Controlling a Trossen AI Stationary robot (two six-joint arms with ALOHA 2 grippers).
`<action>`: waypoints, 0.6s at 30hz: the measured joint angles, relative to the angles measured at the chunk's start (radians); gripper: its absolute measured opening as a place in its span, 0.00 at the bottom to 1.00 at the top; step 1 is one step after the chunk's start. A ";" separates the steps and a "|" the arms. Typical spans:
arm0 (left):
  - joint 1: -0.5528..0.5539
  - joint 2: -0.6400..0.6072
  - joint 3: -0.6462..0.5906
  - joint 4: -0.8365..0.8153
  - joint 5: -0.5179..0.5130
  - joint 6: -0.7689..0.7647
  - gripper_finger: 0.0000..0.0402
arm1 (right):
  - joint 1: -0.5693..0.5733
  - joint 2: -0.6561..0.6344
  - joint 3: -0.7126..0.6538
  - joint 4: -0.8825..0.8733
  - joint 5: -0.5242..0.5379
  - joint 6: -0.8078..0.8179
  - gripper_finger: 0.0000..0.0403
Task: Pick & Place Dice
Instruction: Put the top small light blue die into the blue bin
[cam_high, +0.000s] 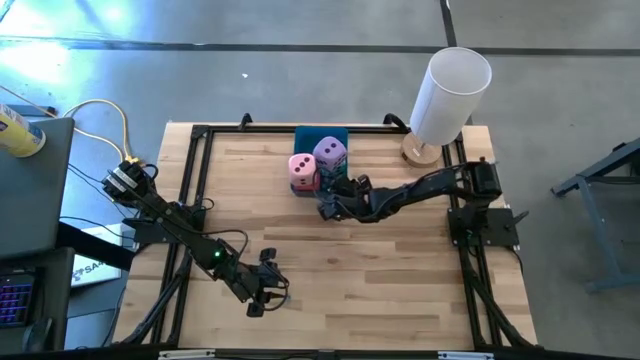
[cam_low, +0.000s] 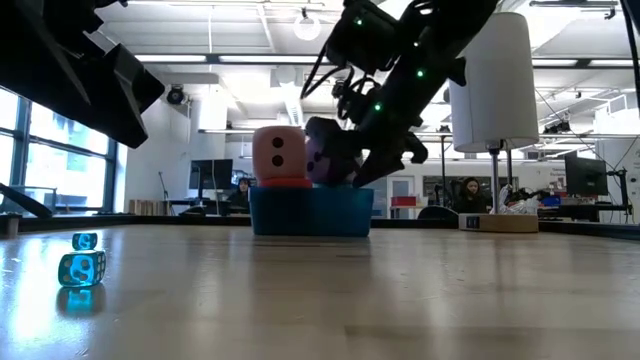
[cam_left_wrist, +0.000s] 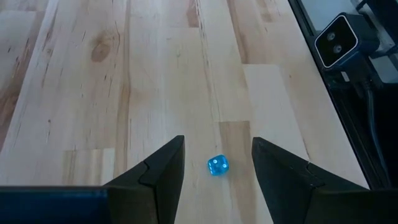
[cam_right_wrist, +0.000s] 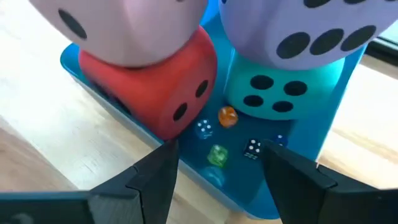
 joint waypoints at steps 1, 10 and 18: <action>0.000 0.000 0.000 -0.001 0.000 -0.001 0.45 | 0.000 -0.006 -0.001 -0.001 0.004 -0.013 0.55; 0.000 -0.004 0.000 -0.044 0.000 0.017 0.45 | 0.044 -0.116 -0.003 -0.035 -0.072 0.005 0.55; -0.015 -0.096 0.000 -0.246 0.002 0.028 0.45 | 0.155 -0.228 -0.003 -0.022 -0.161 0.002 0.55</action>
